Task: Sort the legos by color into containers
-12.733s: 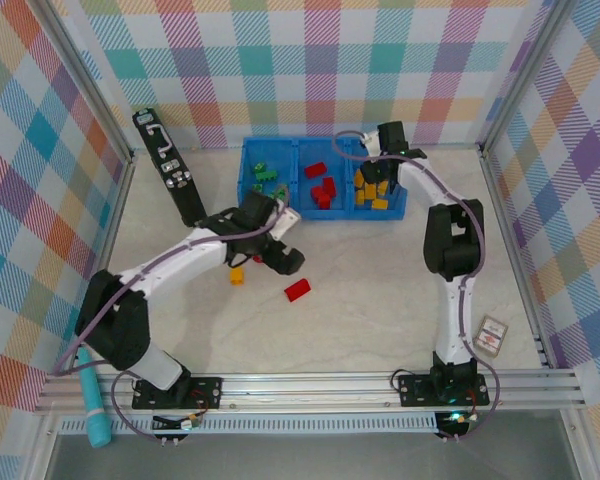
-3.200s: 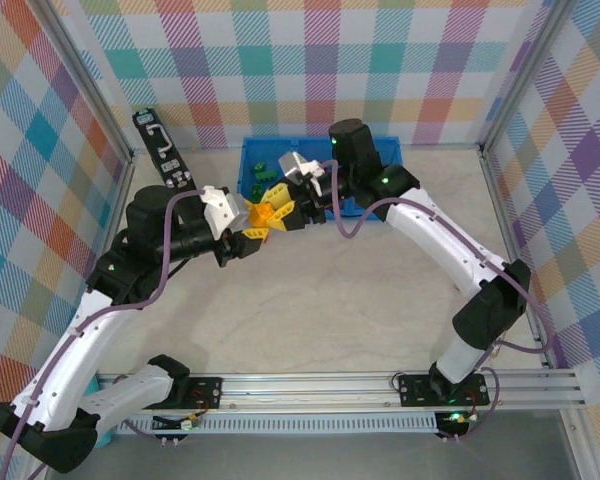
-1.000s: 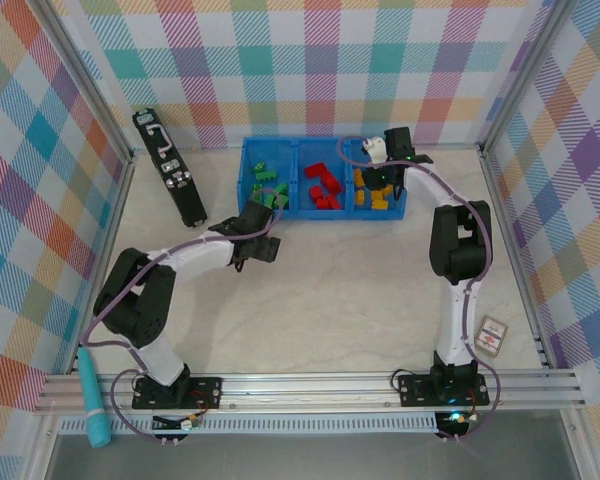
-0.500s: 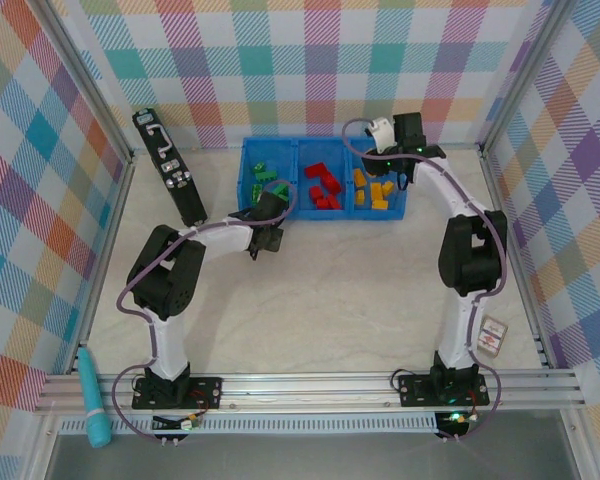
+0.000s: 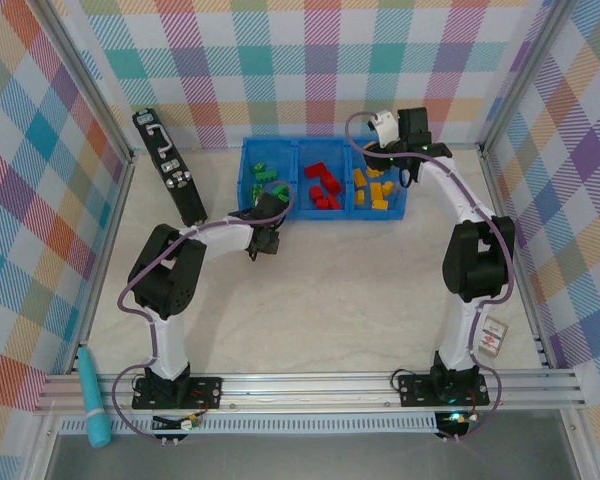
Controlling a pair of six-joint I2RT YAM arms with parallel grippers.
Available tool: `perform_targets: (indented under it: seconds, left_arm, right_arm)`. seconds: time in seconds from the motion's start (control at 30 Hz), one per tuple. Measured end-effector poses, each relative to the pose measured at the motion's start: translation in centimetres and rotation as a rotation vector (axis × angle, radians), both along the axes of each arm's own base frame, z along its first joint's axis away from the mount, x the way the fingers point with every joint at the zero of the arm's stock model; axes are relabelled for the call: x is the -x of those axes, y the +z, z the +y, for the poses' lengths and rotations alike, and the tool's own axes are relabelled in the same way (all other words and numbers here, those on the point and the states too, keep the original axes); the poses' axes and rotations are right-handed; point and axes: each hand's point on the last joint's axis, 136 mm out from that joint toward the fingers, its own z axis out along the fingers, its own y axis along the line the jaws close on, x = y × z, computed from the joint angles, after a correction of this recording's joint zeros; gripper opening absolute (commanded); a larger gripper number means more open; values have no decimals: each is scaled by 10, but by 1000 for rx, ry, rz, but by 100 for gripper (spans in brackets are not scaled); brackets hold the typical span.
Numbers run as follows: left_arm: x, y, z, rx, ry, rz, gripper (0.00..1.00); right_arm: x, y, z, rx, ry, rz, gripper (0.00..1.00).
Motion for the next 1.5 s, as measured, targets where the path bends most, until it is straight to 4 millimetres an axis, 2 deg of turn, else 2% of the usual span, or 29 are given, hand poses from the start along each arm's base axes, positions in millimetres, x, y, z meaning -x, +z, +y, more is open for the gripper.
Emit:
perform_targets:
  seconds: [0.23, 0.37, 0.5, 0.63, 0.83, 0.97, 1.07, 1.2, 1.33, 1.37, 1.4, 1.5]
  left_arm:
    - [-4, 4, -1, 13, 8, -3, 34]
    - [1, 8, -7, 5, -27, 25, 33]
    - [11, 25, -28, 15, -93, 30, 33]
    - [8, 58, -59, 76, -160, -22, 33]
    - [-24, 115, -102, 214, -209, -167, 33]
    - [-66, 143, -133, 289, -221, -282, 33]
    - [-95, 146, -154, 319, -224, -325, 34]
    - [-124, 133, -168, 336, -208, -344, 36]
    - [-141, 114, -168, 340, -178, -334, 45]
    - [-143, 110, -167, 341, -172, -328, 50]
    - [-145, 106, -164, 339, -168, -323, 65]
    - [-147, 111, -166, 356, -164, -334, 80]
  right_arm:
    - [5, 5, -1, 0, 0, -5, 40]
    - [8, 7, -5, 12, -16, -9, 41]
    - [18, 6, -17, 42, -56, -5, 41]
    - [33, 11, -30, 61, -91, -5, 41]
    - [59, 35, -52, 65, -156, -44, 41]
    - [75, 46, -65, 48, -198, -59, 43]
    - [85, 46, -70, 37, -215, -56, 44]
    - [100, 36, -73, 28, -233, -30, 45]
    - [112, 32, -76, 20, -246, -15, 46]
    - [114, 33, -76, 20, -247, -17, 46]
    - [115, 34, -76, 19, -250, -21, 47]
    - [117, 39, -77, 10, -254, -37, 50]
